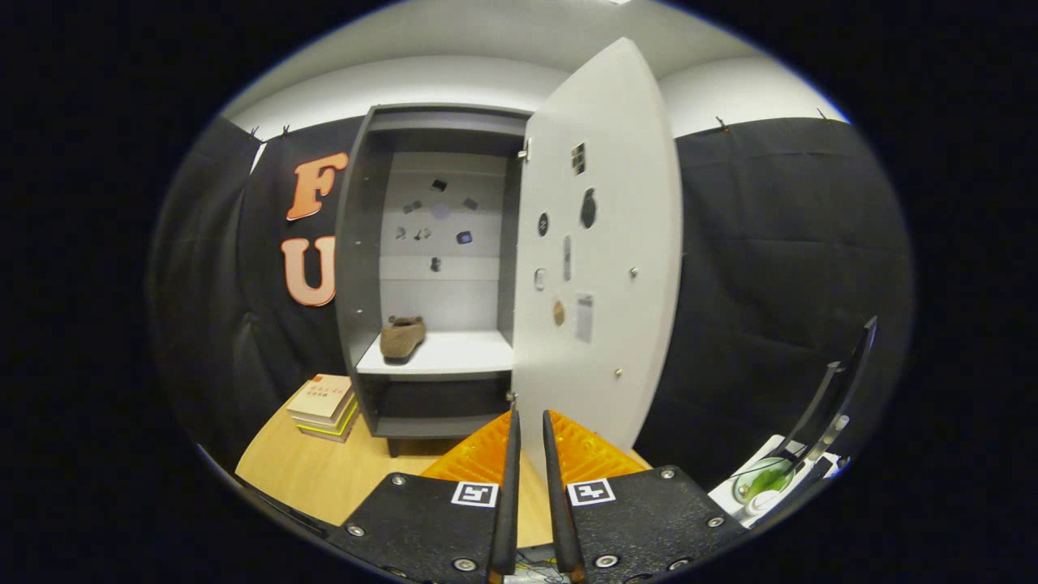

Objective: Open the shoe cabinet door, grab the shoes and put them into the shoe cabinet, then close the shoe cabinet door.

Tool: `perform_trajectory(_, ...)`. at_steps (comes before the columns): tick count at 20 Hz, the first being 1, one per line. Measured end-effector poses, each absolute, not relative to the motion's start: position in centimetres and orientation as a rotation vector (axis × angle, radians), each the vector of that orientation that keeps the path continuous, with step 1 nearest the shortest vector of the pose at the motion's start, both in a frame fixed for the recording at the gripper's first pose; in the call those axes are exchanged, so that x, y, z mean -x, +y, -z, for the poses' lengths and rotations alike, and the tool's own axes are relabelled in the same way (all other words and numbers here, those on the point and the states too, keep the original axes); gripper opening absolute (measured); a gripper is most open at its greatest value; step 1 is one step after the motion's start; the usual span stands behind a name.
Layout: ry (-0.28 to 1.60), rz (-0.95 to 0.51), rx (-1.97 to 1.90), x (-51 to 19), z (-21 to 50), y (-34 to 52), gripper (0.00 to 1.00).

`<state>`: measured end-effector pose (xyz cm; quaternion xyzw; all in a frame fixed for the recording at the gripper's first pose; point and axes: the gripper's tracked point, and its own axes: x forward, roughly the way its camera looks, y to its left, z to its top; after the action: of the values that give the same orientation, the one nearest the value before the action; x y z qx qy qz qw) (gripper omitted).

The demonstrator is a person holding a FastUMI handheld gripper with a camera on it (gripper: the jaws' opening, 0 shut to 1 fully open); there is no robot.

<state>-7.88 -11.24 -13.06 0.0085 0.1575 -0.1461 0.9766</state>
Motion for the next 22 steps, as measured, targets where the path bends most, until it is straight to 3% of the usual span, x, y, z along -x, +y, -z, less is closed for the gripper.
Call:
perform_trajectory(4,0.361,0.226,-0.039,7.1,16.4,-7.0,0.22)
perform_trajectory(10,0.479,0.138,-0.051,5.3,23.1,-3.6,0.42)
perform_trajectory(22,0.588,-0.108,-0.159,-1.1,38.9,0.9,0.45)
